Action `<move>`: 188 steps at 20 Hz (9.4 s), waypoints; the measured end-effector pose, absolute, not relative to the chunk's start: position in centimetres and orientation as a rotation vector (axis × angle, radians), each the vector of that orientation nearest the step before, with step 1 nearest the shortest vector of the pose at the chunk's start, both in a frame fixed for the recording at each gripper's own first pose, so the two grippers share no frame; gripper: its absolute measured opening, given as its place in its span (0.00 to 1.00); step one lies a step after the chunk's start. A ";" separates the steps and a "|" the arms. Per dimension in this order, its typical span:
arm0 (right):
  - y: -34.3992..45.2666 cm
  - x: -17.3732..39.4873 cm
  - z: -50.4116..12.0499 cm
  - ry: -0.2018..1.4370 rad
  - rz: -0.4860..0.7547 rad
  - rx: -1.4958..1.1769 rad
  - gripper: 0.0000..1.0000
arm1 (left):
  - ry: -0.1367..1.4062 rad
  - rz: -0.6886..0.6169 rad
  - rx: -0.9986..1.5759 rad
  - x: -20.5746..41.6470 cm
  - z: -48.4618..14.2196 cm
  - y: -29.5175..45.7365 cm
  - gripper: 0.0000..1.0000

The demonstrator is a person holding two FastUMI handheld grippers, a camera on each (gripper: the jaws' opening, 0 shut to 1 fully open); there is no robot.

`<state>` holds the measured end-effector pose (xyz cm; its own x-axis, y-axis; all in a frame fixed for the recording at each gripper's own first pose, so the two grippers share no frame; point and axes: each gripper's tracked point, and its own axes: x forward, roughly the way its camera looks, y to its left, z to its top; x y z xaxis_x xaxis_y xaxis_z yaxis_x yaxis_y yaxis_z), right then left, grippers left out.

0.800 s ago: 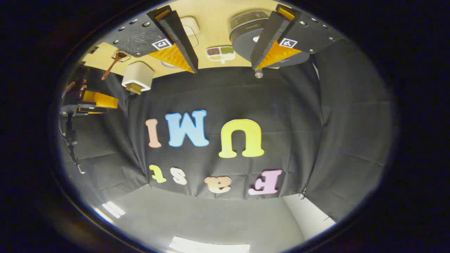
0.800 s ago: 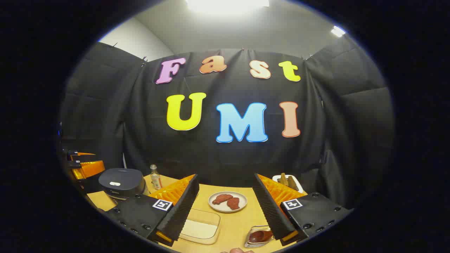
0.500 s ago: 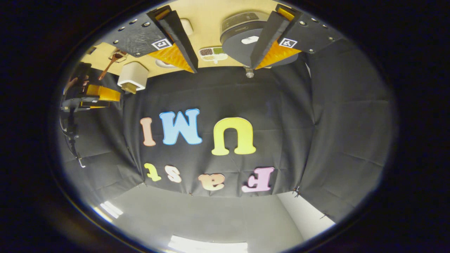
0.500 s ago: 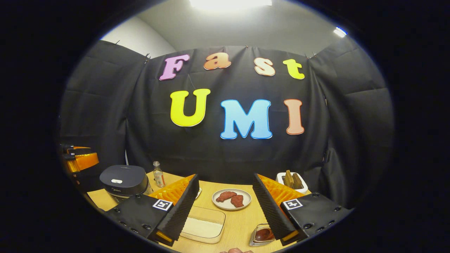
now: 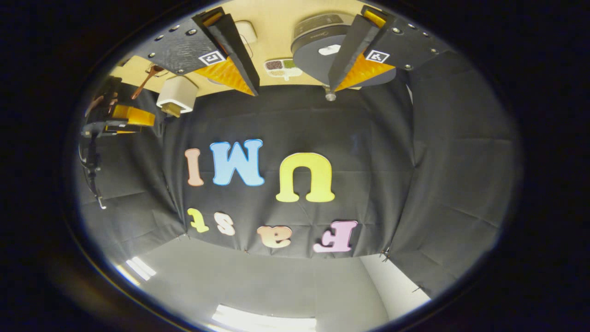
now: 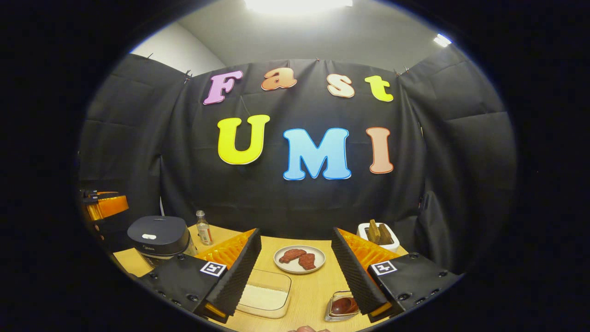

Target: Close the left gripper, press the button to open the rice cooker; take a wooden spoon from the chopstick holder with the right hand, scoop a spoonful of rice and pour it into the rice cooker, then put the wooden spoon back into the chopstick holder.

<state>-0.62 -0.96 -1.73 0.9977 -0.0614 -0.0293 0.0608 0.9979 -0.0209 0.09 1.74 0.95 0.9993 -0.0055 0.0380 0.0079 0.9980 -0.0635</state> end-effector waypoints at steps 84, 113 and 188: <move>-20.6 -8.0 -7.8 0.034 -0.365 0.169 0.98 | -0.091 0.120 0.031 0.7 3.8 3.8 0.46; -18.0 3.3 -20.9 0.223 -0.175 0.574 0.98 | 0.047 0.101 -0.111 1.4 -5.9 0.7 0.92; 14.6 11.9 -20.9 0.549 0.218 0.661 0.28 | 0.134 0.093 -0.306 -6.1 -17.1 6.4 0.93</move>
<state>11.91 14.60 -20.94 0.8366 0.3608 -0.4123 -0.0210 0.7731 0.6339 -6.13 6.43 -17.10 0.9868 0.0712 -0.1455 -0.1117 0.9495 -0.2933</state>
